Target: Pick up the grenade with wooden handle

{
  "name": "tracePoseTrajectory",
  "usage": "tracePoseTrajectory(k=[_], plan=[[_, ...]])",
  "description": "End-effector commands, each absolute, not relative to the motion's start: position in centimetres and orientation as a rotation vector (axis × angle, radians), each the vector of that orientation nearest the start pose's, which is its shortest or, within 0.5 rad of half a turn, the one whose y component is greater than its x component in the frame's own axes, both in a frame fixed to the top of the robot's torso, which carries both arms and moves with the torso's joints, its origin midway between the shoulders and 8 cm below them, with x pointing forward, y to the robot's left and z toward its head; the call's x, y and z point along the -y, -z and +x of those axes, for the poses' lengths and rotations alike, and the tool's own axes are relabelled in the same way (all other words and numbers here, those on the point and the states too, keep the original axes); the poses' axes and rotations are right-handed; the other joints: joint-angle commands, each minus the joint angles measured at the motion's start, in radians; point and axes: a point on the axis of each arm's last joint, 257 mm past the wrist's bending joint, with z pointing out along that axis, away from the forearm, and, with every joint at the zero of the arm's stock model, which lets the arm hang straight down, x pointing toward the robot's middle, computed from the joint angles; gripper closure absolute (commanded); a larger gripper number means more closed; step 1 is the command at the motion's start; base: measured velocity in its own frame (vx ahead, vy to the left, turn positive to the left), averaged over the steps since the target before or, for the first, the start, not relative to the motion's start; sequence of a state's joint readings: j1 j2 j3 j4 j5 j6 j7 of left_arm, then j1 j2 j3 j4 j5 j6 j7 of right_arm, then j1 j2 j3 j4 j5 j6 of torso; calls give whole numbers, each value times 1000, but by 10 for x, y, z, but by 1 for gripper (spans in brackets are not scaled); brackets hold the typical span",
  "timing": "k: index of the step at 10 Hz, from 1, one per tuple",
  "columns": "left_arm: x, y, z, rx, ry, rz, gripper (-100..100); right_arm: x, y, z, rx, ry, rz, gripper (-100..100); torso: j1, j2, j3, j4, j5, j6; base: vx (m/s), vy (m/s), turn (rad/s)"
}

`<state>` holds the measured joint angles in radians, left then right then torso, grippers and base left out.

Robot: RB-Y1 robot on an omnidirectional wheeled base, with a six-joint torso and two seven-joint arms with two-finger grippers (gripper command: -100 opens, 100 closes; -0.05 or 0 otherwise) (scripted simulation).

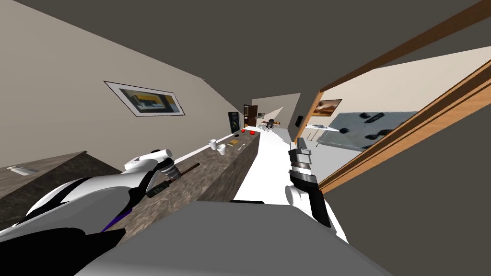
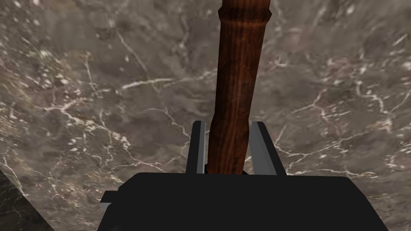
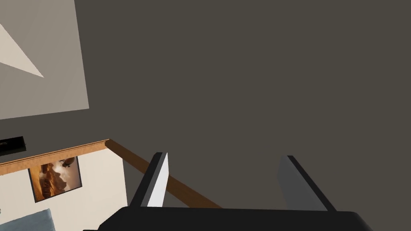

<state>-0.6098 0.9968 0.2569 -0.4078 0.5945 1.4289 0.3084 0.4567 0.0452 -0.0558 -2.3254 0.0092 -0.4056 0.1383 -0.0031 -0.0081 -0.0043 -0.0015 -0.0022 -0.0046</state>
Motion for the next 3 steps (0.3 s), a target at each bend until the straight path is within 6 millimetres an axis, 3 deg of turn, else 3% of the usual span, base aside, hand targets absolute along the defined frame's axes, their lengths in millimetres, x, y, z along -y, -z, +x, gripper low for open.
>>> tracePoseTrajectory(k=[1,2,3], plan=[[-643,313,317,-780,9,-2990,100,298,-41,349,-617,-1124,638,0,0,0,0,0,0,0,109,-84,214],[-643,314,317,-754,9,-2995,100,298,-41,349,-617,-1124,638,0,0,1,1,0,0,0,44,-44,56],[-643,314,316,-762,7,-2994,0,298,-41,349,-617,-1124,637,0,2,4,2,1,0,2,8,-8,-7]])
